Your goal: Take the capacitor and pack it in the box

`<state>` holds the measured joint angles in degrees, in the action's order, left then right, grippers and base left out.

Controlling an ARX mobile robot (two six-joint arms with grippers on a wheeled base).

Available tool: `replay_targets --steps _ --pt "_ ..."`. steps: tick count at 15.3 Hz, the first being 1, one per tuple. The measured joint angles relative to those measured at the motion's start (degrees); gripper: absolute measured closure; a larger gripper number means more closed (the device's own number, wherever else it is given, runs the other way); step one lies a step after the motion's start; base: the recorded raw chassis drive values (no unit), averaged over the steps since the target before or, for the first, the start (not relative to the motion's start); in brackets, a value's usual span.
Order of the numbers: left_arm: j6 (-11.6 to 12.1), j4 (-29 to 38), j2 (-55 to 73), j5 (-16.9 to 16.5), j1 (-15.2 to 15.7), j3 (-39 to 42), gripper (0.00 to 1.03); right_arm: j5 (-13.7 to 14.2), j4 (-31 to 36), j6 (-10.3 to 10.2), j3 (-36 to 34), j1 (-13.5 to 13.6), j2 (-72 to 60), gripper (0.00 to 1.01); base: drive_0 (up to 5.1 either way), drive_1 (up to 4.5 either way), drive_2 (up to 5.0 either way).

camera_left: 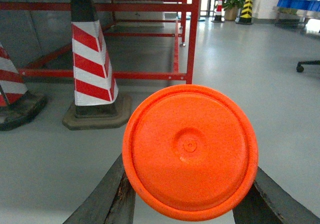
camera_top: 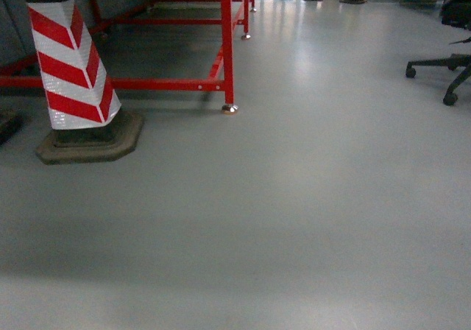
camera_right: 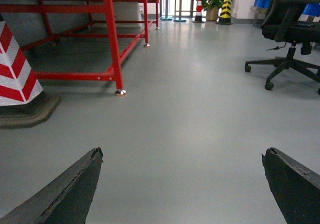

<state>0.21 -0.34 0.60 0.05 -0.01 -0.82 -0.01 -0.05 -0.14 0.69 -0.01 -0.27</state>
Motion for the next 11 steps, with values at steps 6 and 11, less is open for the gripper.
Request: replay_targets --steps 6,11 --pt "0.0 -0.1 0.0 0.0 0.0 0.0 0.61 0.0 -0.2 0.0 0.0 0.0 0.0 0.03 -5.1 2.37 2.4" --pt "0.0 0.0 0.0 0.0 0.0 0.0 0.61 0.0 -0.2 0.0 0.0 0.0 0.0 0.03 -5.1 2.37 2.4"
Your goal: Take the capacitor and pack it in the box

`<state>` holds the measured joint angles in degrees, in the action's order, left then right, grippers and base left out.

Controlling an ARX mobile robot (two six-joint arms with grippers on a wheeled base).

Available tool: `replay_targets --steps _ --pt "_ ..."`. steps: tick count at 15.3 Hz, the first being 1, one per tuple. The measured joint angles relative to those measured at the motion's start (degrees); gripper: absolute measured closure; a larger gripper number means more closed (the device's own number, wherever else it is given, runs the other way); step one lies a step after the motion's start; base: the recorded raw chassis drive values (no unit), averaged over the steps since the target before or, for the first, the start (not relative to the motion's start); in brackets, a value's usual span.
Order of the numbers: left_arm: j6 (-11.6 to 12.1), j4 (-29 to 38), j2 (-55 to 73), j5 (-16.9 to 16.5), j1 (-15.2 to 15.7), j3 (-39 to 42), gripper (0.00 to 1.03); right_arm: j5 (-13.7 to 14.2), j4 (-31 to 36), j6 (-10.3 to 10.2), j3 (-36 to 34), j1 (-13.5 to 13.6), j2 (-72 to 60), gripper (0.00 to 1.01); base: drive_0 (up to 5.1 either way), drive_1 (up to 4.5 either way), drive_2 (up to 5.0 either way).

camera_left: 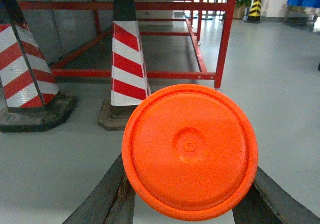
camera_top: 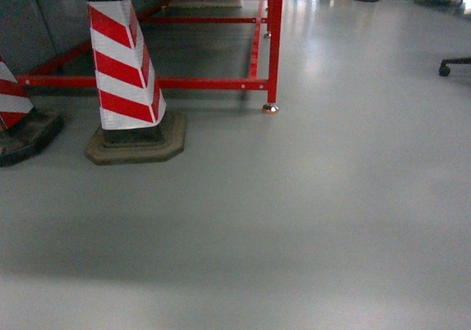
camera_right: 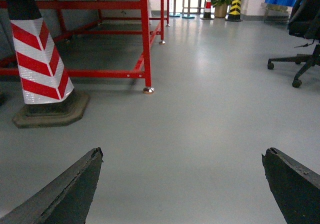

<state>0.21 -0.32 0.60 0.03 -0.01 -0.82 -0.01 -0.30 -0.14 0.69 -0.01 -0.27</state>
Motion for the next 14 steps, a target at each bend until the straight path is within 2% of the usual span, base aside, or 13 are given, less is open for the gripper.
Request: replay_targets --steps 14 --pt "0.0 0.2 0.0 0.0 0.0 0.0 0.61 0.0 0.2 0.0 0.0 0.0 0.0 0.03 -5.0 2.47 2.5"
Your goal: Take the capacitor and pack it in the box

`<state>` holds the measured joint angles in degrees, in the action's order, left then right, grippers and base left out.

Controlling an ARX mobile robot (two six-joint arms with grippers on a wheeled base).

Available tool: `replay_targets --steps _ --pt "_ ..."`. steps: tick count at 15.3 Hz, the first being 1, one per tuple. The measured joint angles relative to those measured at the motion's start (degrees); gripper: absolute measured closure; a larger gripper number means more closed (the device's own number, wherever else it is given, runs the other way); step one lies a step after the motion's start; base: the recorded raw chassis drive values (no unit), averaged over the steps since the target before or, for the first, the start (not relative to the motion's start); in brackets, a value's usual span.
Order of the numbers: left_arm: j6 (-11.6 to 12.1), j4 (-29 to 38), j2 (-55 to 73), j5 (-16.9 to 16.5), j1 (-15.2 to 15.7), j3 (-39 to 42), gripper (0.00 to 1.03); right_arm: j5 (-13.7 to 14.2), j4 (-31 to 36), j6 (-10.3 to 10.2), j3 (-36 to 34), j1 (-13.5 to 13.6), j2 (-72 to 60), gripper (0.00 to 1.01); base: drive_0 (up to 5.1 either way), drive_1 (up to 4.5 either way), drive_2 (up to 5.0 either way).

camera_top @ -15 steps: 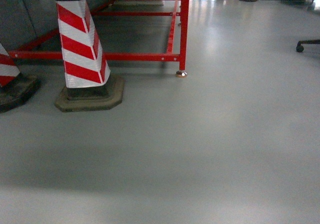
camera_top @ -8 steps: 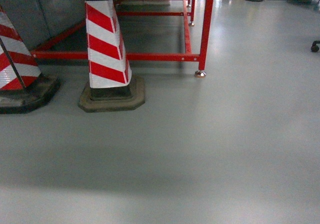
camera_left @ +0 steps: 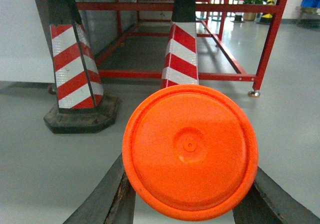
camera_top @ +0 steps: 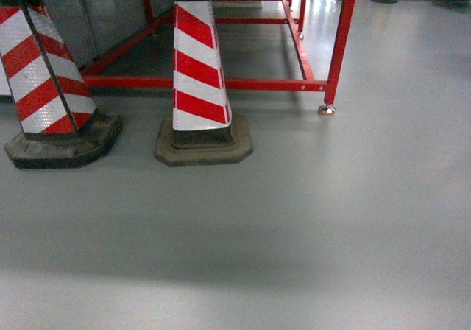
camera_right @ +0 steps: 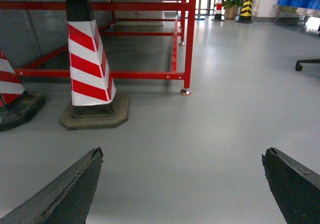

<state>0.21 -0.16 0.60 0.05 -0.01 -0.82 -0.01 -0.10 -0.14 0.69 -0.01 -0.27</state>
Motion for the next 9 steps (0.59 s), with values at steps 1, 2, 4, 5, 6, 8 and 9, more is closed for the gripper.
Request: replay_targets --steps 1,2,4,5,6,8,9 --pt "0.0 -0.3 0.0 0.0 0.0 0.0 0.61 0.0 -0.2 0.0 0.0 0.0 0.0 0.03 -4.9 2.51 2.5" --pt "0.0 -0.2 0.0 0.0 0.0 0.0 0.61 0.0 -0.2 0.0 0.0 0.0 0.0 0.03 -4.9 2.51 2.5" --pt "0.0 -0.2 0.0 0.1 0.0 0.0 0.61 0.0 0.0 0.0 0.0 0.0 0.0 0.03 -4.9 2.51 2.5" --pt "0.0 -0.3 0.0 0.0 0.0 0.0 0.61 0.0 -0.1 0.0 0.0 0.0 0.0 0.03 -4.9 2.51 2.5" --pt "0.0 -0.1 0.0 0.0 0.0 0.0 0.61 0.0 -0.2 0.0 0.0 0.0 0.0 0.03 -4.9 2.51 2.5" --pt "0.0 -0.2 0.0 0.2 0.0 0.0 0.61 -0.2 -0.1 0.0 0.0 0.0 0.0 0.03 -4.9 2.51 2.5" --pt "0.0 -0.1 0.0 0.2 0.0 0.0 0.61 -0.2 -0.2 0.0 0.0 0.0 0.0 0.03 -4.9 2.51 2.5"
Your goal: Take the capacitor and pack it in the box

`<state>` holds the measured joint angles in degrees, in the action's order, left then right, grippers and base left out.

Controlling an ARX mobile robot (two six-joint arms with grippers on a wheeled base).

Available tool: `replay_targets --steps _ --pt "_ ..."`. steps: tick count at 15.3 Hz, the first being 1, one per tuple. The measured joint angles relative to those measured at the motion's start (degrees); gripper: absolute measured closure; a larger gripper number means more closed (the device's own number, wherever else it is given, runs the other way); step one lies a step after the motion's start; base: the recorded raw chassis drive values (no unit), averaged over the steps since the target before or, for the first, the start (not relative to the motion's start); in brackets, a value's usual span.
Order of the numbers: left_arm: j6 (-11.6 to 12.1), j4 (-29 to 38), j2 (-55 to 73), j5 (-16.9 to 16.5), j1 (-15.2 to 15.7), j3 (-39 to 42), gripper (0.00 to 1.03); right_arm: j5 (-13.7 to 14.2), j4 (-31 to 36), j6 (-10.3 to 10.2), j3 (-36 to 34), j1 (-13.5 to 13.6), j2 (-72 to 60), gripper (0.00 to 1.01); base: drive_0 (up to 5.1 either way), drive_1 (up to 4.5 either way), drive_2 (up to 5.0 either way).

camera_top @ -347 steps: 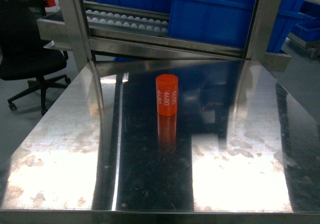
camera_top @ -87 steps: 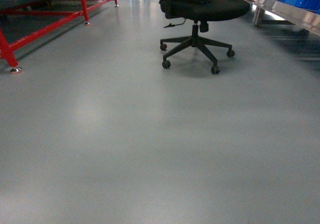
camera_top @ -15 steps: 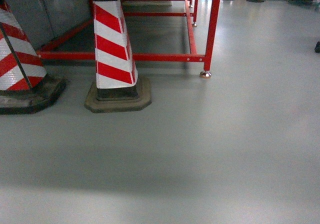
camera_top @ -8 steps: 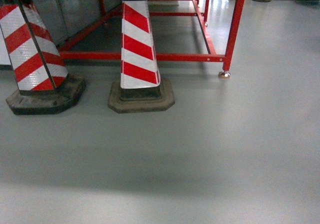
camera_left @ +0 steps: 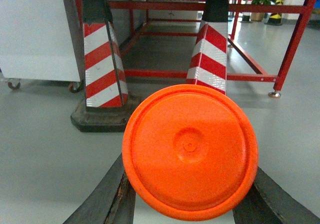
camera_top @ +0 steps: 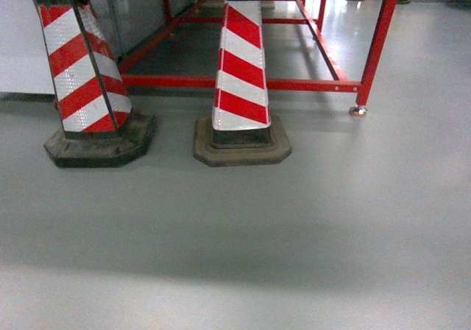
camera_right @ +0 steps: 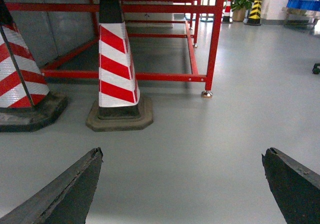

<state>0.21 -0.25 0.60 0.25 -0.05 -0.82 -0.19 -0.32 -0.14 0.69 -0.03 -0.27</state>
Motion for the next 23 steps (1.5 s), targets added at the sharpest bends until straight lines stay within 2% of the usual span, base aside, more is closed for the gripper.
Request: replay_targets --steps 23 --pt "0.0 -0.1 0.0 -0.2 0.0 0.0 0.61 0.2 0.1 0.0 0.0 0.0 0.0 0.03 -4.9 2.51 2.5"
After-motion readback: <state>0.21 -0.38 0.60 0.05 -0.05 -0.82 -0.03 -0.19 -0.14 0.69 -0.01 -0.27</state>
